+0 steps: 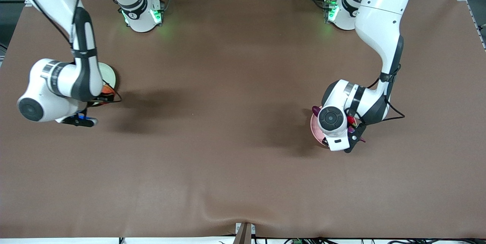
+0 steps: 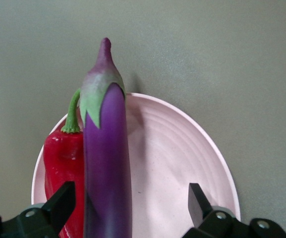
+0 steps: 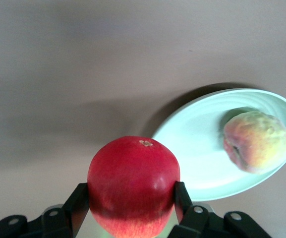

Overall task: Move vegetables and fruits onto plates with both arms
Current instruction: 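Carry the red apple to the green plate with the right gripper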

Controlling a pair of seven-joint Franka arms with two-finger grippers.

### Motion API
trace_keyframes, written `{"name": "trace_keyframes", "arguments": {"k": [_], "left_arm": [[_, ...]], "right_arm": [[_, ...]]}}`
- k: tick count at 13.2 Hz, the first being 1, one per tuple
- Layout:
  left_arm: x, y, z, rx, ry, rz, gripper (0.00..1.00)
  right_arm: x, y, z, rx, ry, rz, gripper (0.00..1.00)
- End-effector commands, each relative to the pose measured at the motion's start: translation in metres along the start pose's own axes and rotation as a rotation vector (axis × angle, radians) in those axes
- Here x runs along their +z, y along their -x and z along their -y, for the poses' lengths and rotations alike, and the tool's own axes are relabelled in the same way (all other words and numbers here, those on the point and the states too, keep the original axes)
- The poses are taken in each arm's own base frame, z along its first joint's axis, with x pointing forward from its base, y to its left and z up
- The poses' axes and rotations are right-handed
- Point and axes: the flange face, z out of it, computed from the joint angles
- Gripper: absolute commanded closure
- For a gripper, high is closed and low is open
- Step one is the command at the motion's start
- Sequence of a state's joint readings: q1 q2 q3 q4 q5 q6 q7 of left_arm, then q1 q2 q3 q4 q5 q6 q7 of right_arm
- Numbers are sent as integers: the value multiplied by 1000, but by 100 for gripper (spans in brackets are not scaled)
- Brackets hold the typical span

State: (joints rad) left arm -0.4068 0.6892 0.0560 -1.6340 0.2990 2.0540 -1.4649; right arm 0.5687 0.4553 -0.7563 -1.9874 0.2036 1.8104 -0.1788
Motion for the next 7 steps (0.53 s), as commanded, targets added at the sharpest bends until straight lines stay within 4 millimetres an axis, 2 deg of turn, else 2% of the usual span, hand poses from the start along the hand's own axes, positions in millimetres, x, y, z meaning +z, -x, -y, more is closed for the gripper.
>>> {"name": "trace_keyframes", "arguments": {"k": [1,3,7], "left_arm": [[-21,-9,12,85,-39,-23,0],[-40,-22,27,168,-52,-14,0],[-60,-42,66,280,-40,2,0]], "right_arm": [[43,16,-37,-62,-8,-35,100],[61,18,-64,-98,-15,-63,100],[66,21,-72,-101,-36,-49,100]]}}
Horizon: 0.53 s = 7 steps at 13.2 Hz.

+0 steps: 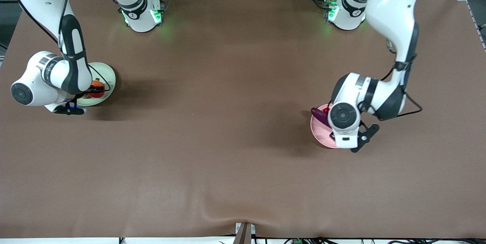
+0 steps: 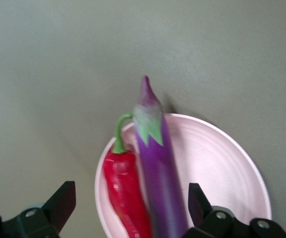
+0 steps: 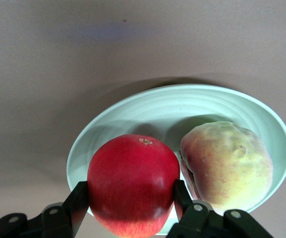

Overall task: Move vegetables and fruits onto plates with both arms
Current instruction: 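Release the apple beside the peach while the left gripper releases the eggplant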

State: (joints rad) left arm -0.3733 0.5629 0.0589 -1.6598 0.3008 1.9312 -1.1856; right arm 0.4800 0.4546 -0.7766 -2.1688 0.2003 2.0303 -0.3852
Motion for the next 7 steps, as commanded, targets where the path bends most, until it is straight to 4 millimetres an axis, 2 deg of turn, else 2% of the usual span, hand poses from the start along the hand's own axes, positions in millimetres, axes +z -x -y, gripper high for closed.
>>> {"name": "trace_keyframes", "arguments": {"k": [1,2,4,5,7], "left_arm": [[-13,1,42,99,0,-8,0],[-16,-4,59,133,15,-5,0],[-17,-7,92,213,54,-10,0],[-17,-13,110,234,81,-18,0],[-16,-24,138,291,105,-22,0]], "right_arm": [[-2,10,0,-19,-25,-2,65],[-1,11,-3,-6,-41,-3,2],[-9,11,2,-5,-82,19,0],[-28,7,10,-15,-98,30,0],[-91,-4,24,-59,-107,34,0]]}}
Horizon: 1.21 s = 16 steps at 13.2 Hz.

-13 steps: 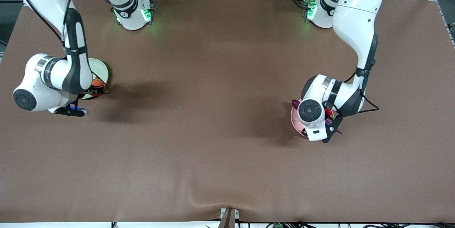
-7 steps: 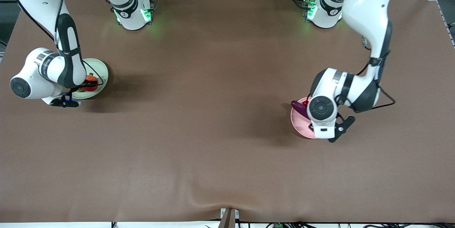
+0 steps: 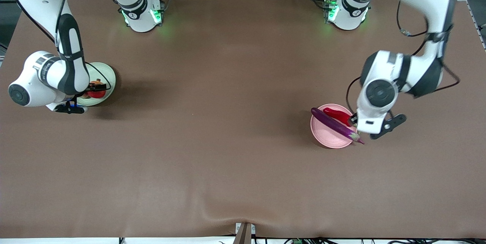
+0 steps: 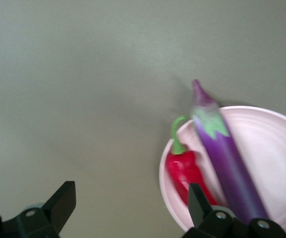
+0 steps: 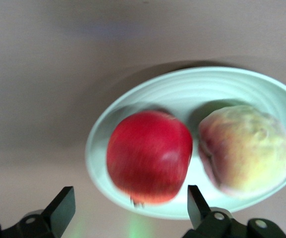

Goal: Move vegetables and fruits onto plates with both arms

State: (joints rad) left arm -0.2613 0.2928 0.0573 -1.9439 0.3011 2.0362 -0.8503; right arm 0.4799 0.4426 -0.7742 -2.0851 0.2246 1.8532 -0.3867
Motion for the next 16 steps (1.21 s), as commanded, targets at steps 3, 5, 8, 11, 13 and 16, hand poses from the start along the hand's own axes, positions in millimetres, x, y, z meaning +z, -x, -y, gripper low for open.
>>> {"name": "trace_keyframes", "arguments": {"k": [3,5,8,11,13,16], "left_arm": [[-16,-4,76,146,48,-30,0],[-17,-13,111,205,57,-29,0],[-18,-28,145,250,110,-9,0],[-20,-28,145,249,116,-9,0],[-28,-28,146,232,149,-10,0],[-35,-29,148,242,166,-13,0]], "right_arm": [[-145,-8,51,-111,10,-124,0],[-210,-17,93,-209,58,-248,0],[-302,-19,150,-340,233,-364,0],[-351,12,172,-435,174,-481,0],[-356,32,186,-466,166,-453,0],[-381,84,189,-399,166,-446,0]]}}
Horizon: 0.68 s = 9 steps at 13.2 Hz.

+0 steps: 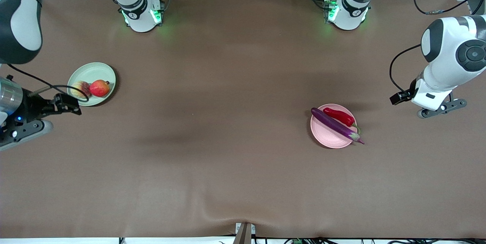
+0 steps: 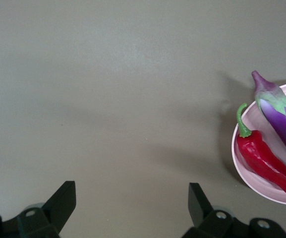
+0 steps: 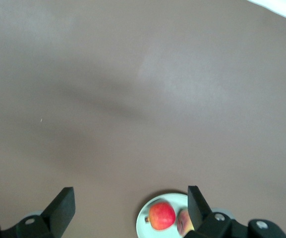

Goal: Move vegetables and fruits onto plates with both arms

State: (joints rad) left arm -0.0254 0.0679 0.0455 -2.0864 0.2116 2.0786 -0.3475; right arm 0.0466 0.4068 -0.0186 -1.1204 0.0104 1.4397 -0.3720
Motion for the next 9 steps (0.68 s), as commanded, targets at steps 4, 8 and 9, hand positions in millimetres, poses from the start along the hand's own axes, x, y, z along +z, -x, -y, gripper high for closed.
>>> {"name": "trace_keyframes", "arguments": {"k": [4,8,9], "left_arm": [[-57,17,-20,36,90,-47,0],[-106,24,-25,128,112,-20,0],[-119,23,-21,161,132,-13,0]], "right_arm": [[-82,81,52,258,23,-3,0],[-87,134,65,271,34,-56,0],[-88,139,62,279,33,-54,0]]}}
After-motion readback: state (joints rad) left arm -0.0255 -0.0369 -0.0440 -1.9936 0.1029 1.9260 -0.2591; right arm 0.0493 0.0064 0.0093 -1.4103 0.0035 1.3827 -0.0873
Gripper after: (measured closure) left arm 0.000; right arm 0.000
